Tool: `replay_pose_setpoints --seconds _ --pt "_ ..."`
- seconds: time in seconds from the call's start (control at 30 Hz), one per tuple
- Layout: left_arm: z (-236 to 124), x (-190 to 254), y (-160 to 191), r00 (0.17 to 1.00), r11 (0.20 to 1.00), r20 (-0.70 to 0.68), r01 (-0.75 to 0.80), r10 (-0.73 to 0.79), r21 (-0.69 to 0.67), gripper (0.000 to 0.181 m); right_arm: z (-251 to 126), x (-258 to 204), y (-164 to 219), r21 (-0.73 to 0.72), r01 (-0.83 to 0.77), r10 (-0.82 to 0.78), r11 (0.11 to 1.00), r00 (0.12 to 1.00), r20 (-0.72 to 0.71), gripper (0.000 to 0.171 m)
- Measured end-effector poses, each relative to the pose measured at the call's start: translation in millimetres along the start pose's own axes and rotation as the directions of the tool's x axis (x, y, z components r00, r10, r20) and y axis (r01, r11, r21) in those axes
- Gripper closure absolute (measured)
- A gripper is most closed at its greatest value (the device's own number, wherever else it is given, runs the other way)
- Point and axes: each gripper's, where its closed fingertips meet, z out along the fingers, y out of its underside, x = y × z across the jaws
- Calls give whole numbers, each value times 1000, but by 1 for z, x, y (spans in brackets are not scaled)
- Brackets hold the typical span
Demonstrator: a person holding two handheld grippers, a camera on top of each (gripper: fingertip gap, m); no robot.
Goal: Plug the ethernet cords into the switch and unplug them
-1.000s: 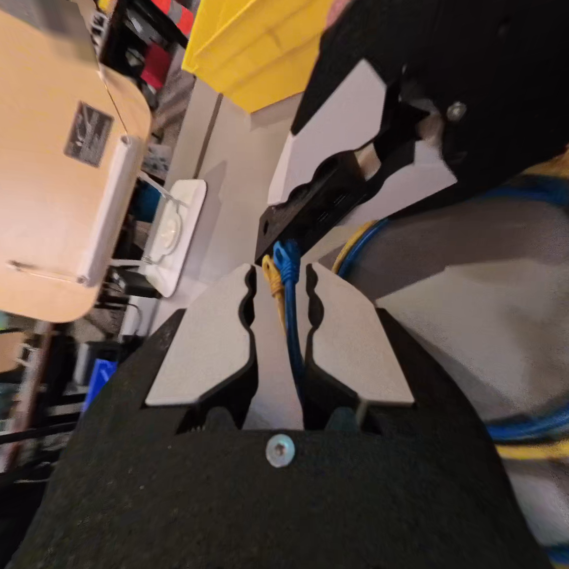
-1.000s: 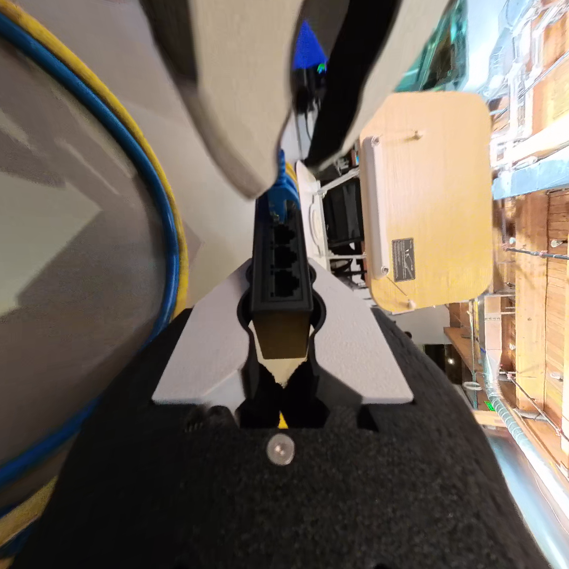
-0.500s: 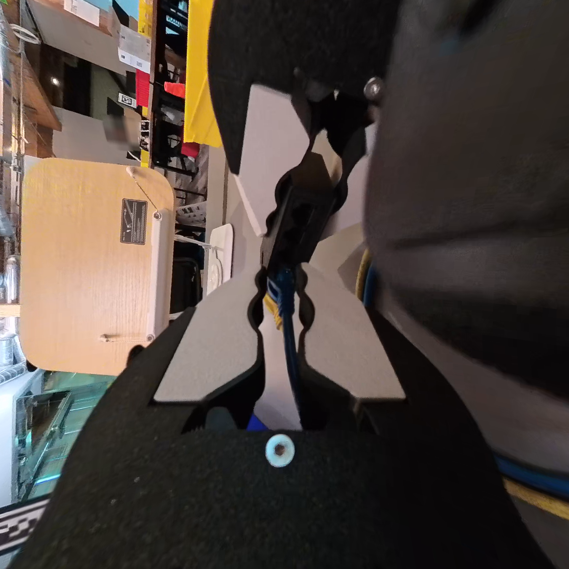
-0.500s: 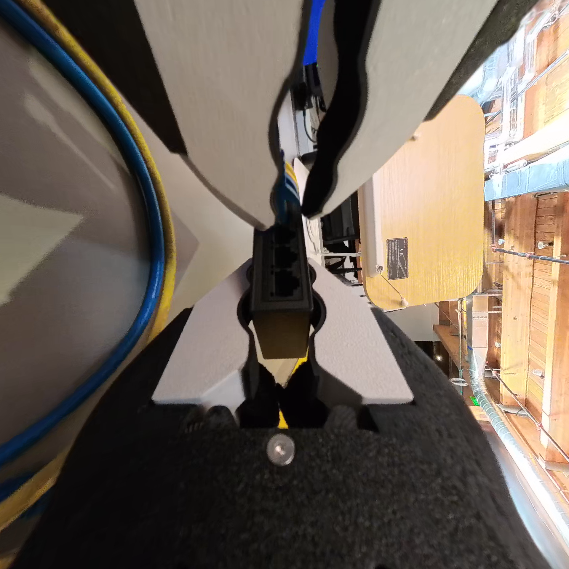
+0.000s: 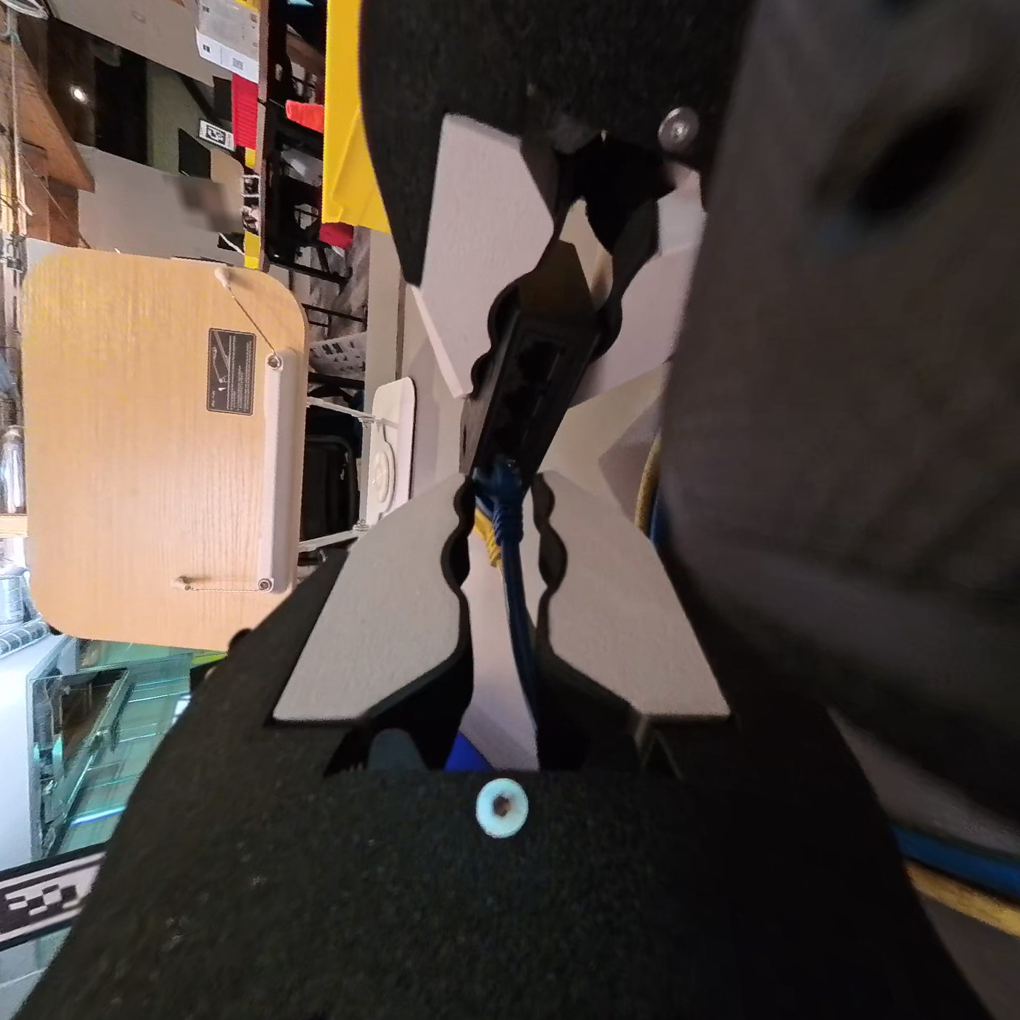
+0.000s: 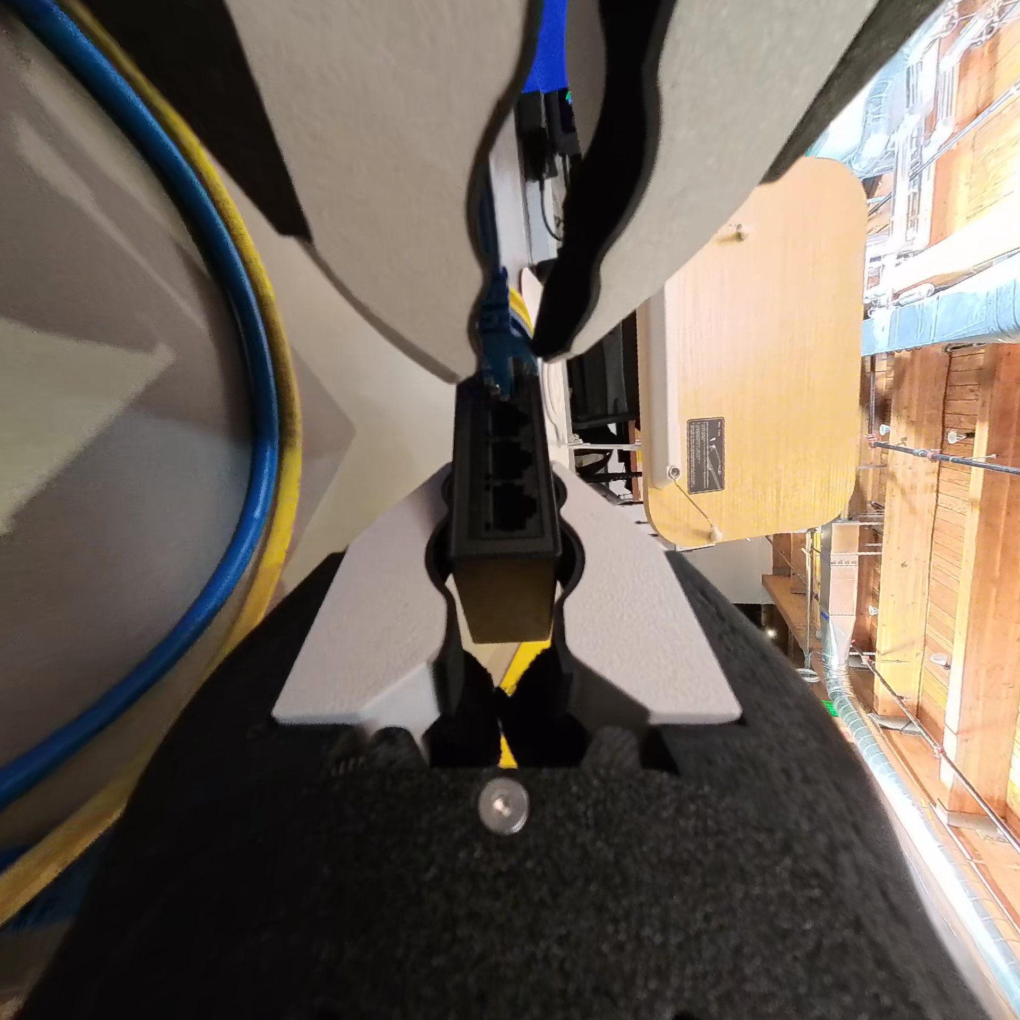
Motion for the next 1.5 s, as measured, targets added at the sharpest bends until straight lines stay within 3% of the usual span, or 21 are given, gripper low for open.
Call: replay_pose_setpoints --seconds 0.3,0.63,0.93,1.5 --pt "0 0 -5 1000 999 14 -22 22 28 169 -1 -3 -5 14 23 -23 1000 1000 2 144" --pt "0 4 0 999 1000 -40 9 -9 0 155 -1 -1 -3 8 0 0 1000 1000 10 144" --pt "1 0 -3 1000 999 -10 -22 23 26 167 -2 -1 -2 -5 19 -19 1000 1000 -5 143" --pt "11 6 6 990 994 -88 106 -109 -38 169 9 -12 3 2 -20 20 1000 999 46 144"
